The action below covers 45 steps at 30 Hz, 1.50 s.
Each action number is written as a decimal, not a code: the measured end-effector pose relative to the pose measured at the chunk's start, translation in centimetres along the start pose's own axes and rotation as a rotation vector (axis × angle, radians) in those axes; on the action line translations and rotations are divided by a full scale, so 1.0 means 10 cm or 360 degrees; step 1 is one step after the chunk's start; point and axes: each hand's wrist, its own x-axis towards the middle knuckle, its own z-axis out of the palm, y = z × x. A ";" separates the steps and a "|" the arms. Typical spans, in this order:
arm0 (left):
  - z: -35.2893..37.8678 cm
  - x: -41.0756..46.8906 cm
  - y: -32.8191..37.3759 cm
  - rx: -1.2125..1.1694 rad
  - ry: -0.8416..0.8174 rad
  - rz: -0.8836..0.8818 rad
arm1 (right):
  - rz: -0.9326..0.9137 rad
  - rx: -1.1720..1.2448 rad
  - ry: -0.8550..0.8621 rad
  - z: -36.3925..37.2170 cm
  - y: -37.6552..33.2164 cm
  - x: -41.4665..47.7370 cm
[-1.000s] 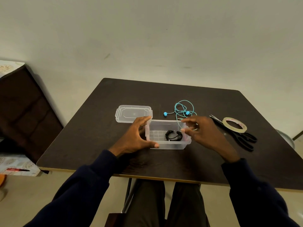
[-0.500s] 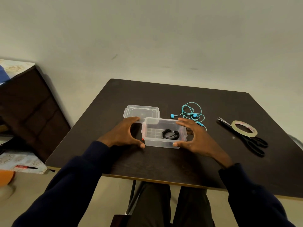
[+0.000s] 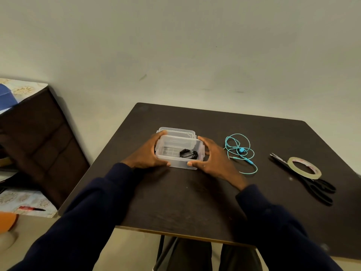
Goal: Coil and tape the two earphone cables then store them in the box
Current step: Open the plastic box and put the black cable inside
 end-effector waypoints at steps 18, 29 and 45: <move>-0.06 0.11 0.01 0.0021 0.0154 0.0064 | 0.0141 0.0428 -0.0150 0.00 0.21 0.02; -0.06 0.31 0.27 -0.0530 0.0319 -0.0157 | 0.0118 0.0462 -0.0069 0.11 0.16 0.08; -0.07 0.05 0.10 -0.0209 0.0434 -0.0058 | 0.0039 -0.0235 0.0554 -0.44 0.45 -0.36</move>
